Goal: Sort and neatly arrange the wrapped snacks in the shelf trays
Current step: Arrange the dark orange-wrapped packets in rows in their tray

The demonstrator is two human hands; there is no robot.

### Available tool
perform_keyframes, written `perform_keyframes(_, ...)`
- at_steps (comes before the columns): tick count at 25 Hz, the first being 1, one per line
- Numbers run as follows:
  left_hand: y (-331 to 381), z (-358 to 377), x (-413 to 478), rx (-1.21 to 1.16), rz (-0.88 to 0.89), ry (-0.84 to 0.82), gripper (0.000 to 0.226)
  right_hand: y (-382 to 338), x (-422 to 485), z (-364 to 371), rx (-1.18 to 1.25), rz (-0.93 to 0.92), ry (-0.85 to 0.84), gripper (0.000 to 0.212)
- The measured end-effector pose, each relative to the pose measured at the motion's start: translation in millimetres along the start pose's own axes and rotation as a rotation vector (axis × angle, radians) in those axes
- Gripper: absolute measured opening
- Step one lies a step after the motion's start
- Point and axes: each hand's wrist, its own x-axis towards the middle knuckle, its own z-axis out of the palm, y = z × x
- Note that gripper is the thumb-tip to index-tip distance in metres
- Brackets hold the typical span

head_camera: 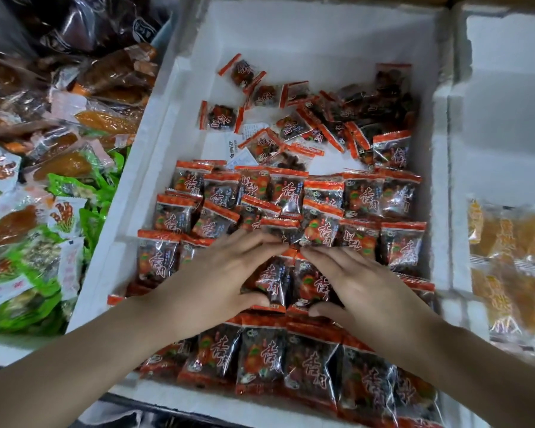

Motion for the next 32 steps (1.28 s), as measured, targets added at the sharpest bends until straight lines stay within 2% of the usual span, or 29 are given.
perform_keyframes(3,2.2,4.4,-1.0,0.128,0.066,0.017,0.077,1.9,-1.3,2.7,-0.021,-0.026,-0.022,0.085)
perform_keyframes(8,3.6,9.6,-0.6,0.268,0.115,0.065,0.071,2.8,-4.8,-4.2,0.059,0.015,-0.034,0.088)
perform_keyframes(11,8.3,9.7,1.7,0.267,0.094,0.054,0.070,4.6,-2.3,-12.5,0.116,0.027,-0.059,0.073)
perform_keyframes(15,-8.3,-13.2,20.8,0.150,-0.021,0.170,0.056,16.1,32.7,-30.4,0.185,0.065,0.058,0.046)
perform_keyframes(18,-48.5,-35.1,50.0,0.061,-0.180,0.271,0.050,30.7,90.0,-35.5,0.277,0.129,0.134,0.038)
perform_keyframes(22,-116.6,-45.9,96.6,0.072,-0.332,0.364,0.044,47.7,171.8,-20.3,0.334,0.256,0.118,0.045)
perform_keyframes(26,-149.9,-50.8,133.7,0.131,-0.496,0.199,0.052,53.5,218.9,2.3,0.348,0.251,-0.074,0.058)
perform_keyframes(29,-151.3,-52.2,146.0,0.216,-0.529,0.117,0.058,60.7,232.1,8.7,0.325,0.319,-0.103,0.064)
perform_keyframes(32,-151.6,-52.8,149.8,0.330,-0.547,0.102,0.062,69.2,237.3,8.9,0.293,0.330,-0.149,0.076)
